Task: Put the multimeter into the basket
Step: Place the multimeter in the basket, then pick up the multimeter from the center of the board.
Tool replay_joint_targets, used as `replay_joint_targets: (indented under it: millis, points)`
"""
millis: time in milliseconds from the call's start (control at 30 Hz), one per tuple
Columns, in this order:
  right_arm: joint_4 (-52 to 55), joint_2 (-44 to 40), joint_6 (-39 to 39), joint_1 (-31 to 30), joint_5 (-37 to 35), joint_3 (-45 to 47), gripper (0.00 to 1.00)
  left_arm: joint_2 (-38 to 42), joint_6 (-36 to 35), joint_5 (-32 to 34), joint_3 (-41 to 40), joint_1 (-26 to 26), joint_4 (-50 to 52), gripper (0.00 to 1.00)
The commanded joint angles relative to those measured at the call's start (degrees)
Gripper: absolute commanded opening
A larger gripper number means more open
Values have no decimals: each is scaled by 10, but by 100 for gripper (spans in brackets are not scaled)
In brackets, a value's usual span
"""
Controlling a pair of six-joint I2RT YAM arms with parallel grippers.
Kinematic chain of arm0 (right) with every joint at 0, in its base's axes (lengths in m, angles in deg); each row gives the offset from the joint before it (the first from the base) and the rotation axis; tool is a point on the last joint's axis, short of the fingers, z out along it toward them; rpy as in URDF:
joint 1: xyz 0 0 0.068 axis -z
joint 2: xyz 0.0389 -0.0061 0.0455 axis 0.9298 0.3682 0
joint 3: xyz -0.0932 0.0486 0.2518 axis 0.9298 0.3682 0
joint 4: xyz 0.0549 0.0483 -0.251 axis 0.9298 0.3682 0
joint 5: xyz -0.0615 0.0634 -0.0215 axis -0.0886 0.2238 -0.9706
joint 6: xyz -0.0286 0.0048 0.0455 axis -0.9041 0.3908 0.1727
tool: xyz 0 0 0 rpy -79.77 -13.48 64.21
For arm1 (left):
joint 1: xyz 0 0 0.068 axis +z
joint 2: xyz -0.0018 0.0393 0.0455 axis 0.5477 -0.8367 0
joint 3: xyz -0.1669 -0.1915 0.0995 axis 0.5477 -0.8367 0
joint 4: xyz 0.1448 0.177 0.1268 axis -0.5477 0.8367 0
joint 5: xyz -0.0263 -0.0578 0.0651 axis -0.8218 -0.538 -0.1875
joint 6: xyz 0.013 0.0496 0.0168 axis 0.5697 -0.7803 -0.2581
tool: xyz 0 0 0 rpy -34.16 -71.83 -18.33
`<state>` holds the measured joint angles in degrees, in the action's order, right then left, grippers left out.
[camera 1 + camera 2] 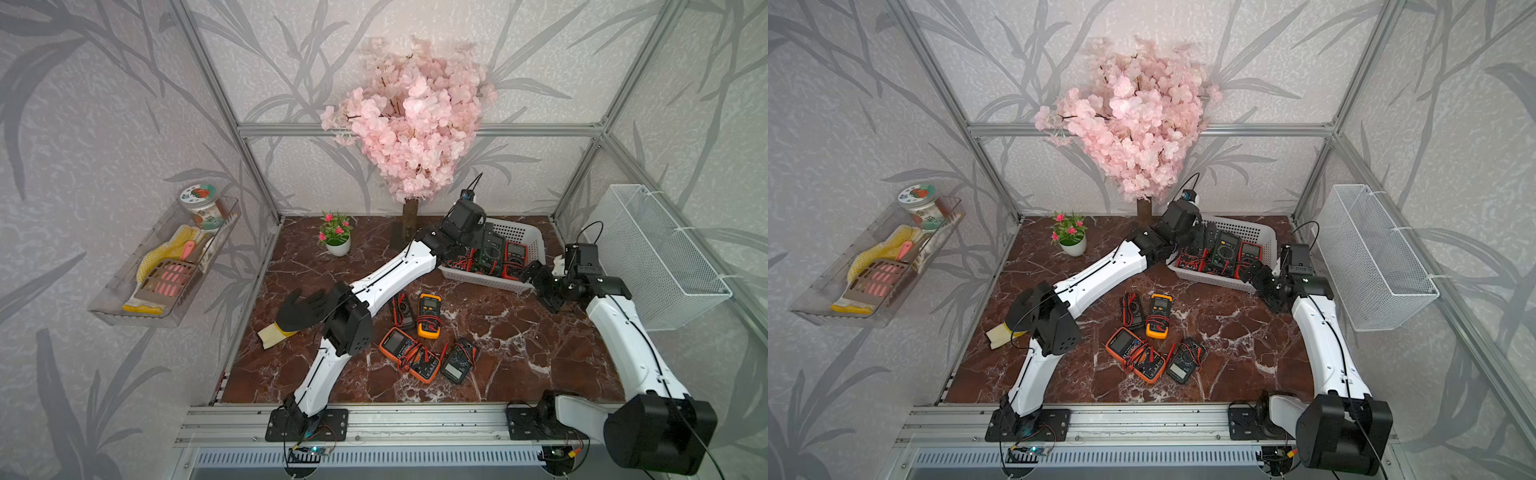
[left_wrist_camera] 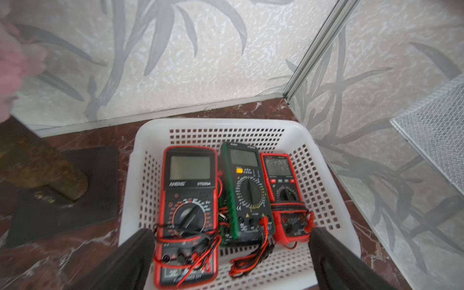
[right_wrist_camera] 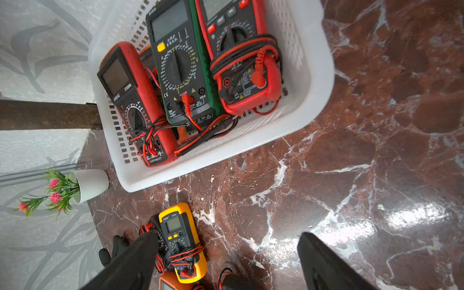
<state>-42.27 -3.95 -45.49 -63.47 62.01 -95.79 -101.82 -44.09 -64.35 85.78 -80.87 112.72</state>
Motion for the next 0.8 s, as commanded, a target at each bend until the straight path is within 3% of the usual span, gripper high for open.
replay_joint_targets:
  millis: [0, 367, 600, 767]
  points:
    - [-2, 9, -12, -24, 15, -17, 93, 56, 9, 37, -56, 1, 52, 100]
    - [54, 20, -144, -181, 6, -45, 93, 224, 70, 61, -294, 39, 91, 100]
    - [54, 30, -219, -296, 2, -38, 93, 318, 111, 47, -439, 96, 77, 100]
    - [44, 65, -262, -369, -8, -35, 93, 359, 124, 39, -496, 138, 70, 100]
